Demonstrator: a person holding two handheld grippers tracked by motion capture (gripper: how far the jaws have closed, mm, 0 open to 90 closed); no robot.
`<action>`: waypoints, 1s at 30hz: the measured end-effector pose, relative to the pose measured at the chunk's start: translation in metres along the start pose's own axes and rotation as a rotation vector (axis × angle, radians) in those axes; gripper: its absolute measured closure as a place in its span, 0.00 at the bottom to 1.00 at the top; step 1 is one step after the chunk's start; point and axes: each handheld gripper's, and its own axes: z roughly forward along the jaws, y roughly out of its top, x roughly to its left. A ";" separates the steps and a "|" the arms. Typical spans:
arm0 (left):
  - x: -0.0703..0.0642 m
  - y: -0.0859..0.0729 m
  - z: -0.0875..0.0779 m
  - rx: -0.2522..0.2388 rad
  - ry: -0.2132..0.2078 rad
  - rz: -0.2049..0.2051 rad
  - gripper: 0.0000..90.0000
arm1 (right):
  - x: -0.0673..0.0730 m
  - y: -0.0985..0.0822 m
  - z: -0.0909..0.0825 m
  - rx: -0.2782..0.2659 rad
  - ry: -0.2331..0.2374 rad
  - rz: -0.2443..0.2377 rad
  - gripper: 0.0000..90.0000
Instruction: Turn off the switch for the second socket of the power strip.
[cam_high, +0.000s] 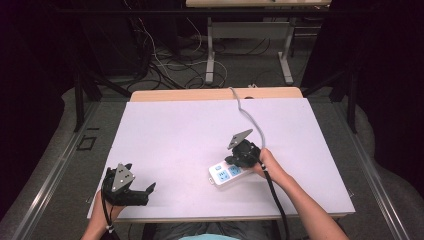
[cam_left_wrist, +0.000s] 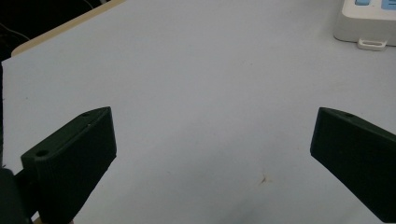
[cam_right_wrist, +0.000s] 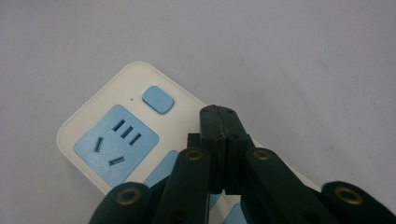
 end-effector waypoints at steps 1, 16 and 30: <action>0.000 0.000 0.000 0.000 -0.002 -0.002 0.00 | 0.000 0.000 0.000 0.002 0.000 0.004 1.00; 0.000 0.000 0.000 -0.001 0.003 -0.003 0.00 | 0.000 0.000 -0.001 0.007 0.004 0.029 1.00; 0.000 0.000 0.000 -0.007 0.007 -0.001 0.00 | -0.001 -0.001 0.000 -0.004 0.009 0.018 1.00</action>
